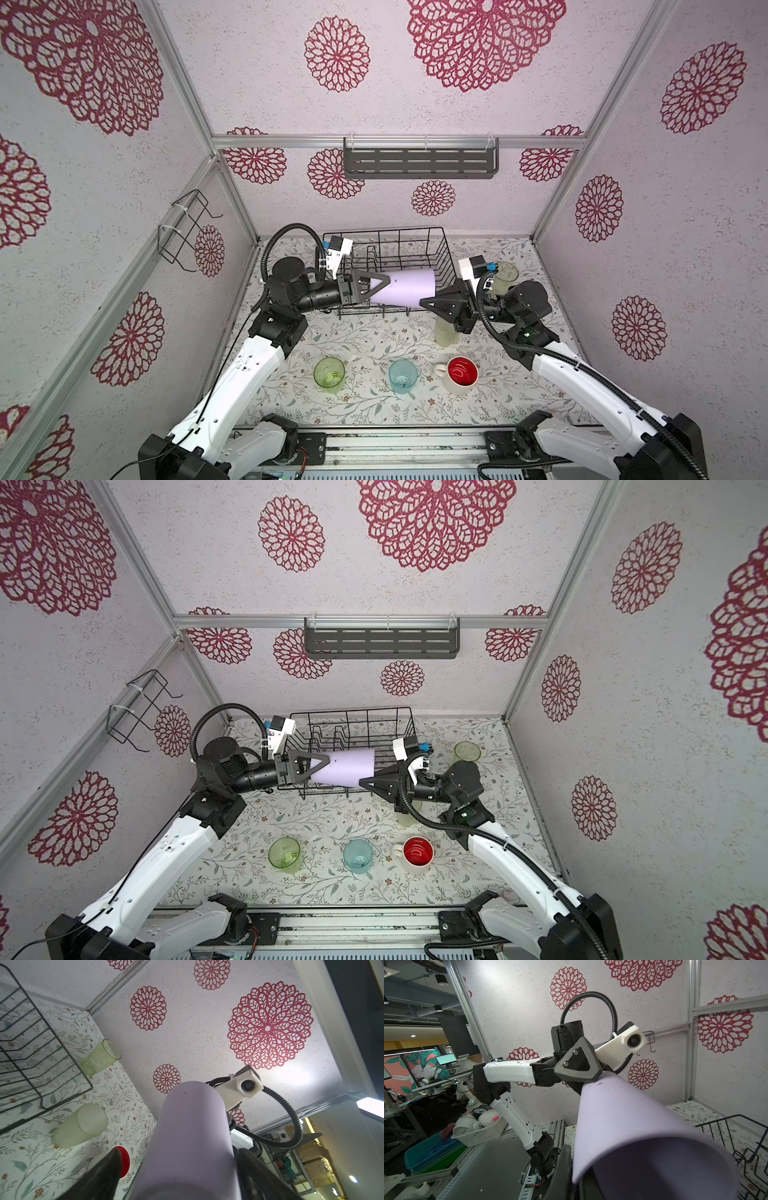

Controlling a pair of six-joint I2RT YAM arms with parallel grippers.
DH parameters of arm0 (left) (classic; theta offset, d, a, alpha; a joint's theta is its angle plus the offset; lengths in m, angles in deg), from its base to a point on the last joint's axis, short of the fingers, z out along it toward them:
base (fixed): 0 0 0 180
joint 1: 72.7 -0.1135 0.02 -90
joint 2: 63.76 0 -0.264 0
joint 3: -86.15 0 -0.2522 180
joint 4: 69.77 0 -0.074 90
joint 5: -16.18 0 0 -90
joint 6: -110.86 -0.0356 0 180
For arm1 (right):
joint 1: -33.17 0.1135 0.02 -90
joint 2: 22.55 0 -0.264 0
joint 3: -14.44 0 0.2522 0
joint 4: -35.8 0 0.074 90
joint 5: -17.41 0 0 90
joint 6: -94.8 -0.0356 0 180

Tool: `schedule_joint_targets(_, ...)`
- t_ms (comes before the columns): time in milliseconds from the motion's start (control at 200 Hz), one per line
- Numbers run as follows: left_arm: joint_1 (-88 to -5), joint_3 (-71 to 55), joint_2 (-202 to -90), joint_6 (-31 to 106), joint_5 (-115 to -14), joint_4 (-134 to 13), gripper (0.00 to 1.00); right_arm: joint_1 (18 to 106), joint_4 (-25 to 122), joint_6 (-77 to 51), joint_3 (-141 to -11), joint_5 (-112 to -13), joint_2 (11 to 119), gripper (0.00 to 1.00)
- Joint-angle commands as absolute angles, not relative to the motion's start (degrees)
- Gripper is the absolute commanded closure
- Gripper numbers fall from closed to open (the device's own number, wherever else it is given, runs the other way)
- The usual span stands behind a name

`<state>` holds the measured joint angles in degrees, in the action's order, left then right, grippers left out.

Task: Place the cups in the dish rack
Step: 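Grasp the lavender cup with the left gripper while the right gripper releases it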

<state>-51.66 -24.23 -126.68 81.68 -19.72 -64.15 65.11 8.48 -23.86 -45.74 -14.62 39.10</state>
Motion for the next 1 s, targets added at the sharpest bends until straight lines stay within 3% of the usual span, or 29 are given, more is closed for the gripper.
schedule_joint_targets(0, -51.21, -25.07, -126.57, 84.07, -17.93, -68.35, 0.15, 65.60, 5.73, -23.69, -48.85, -11.34, 39.14, 1.00)
schedule_joint_targets(140, -50.73, -25.37, -127.81, 85.71, -16.51, -71.22, 0.21, 65.60, 5.11, -24.13, -49.36, -15.98, 41.07, 1.00)
schedule_joint_targets(405, -50.57, -24.92, -130.07, 85.78, -15.87, -72.57, 0.07, 65.75, 3.29, -26.47, -51.18, -16.94, 45.25, 1.00)
schedule_joint_targets(636, -50.61, -25.15, -131.07, 87.06, -15.55, -74.41, 0.06, 66.04, 2.37, -27.12, -50.08, -16.11, 46.48, 1.00)
schedule_joint_targets(736, -50.56, -25.08, -131.58, 87.05, -15.25, -74.43, 0.00, 66.04, 2.08, -27.13, -50.15, -15.65, 46.59, 1.00)
schedule_joint_targets(991, -50.57, -25.42, -132.63, 86.87, -14.85, -73.77, 0.01, 66.04, 4.81, -24.73, -52.28, -12.40, 48.39, 1.00)
